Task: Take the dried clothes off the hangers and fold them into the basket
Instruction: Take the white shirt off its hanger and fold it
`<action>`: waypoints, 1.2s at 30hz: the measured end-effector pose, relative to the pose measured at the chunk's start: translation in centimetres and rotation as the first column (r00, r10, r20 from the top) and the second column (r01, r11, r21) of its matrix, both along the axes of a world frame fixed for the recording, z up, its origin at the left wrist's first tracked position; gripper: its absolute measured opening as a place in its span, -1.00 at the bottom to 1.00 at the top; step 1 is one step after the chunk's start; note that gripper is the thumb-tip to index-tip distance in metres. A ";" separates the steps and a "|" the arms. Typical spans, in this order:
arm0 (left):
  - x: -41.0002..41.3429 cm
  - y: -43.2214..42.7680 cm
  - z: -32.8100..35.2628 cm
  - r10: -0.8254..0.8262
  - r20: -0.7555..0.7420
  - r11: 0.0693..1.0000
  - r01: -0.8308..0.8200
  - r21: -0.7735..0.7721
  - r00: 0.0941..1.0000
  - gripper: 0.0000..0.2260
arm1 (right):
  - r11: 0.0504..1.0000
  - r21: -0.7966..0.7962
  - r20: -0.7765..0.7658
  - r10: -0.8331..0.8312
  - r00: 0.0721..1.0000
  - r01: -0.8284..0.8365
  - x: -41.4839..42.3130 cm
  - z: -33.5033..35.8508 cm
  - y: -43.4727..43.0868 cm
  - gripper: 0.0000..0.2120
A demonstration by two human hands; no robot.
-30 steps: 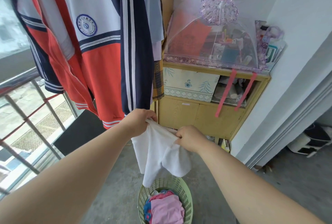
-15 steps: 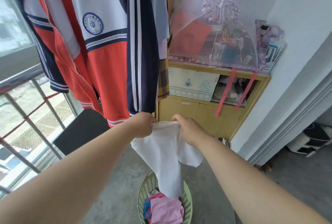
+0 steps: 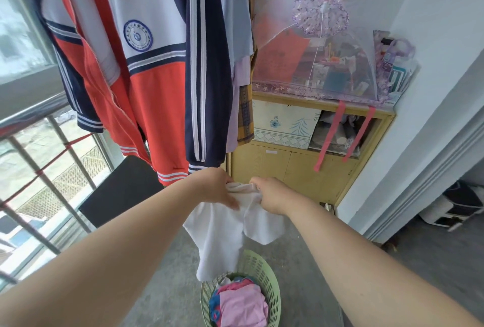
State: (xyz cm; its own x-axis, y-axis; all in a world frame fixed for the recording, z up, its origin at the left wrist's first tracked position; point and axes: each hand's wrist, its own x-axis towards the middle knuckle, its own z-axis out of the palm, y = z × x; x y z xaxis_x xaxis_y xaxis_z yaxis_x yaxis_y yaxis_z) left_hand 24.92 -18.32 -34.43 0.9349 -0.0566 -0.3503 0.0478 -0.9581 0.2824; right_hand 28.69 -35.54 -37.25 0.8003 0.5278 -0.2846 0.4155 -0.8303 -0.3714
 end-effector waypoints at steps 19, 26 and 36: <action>-0.9 2.1 1.6 0.291 -0.540 0.128 -0.591 -0.796 0.790 -0.65 | 0.935 0.125 -0.370 -0.268 0.890 0.333 0.3 -2.2 0.0 -0.69; -0.9 1.7 3.8 0.025 -0.545 0.285 -0.529 -0.799 0.838 -0.61 | 0.779 0.471 -0.593 -0.068 0.802 0.414 0.2 -2.8 -0.3 -0.38; 0.4 3.8 4.7 0.081 -0.417 0.027 -0.421 -0.907 0.905 -0.64 | 0.475 0.626 -0.775 0.297 0.557 0.618 0.5 -2.6 -1.7 -0.29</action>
State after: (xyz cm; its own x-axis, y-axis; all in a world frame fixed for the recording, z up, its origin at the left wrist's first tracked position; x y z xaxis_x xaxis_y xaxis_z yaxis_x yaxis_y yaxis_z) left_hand 25.31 -14.47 -29.73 0.8918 -0.2748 -0.3593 0.4286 0.2595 0.8654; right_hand 29.18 -37.28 -39.82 0.6143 0.7244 -0.3130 -0.4873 0.0362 -0.8725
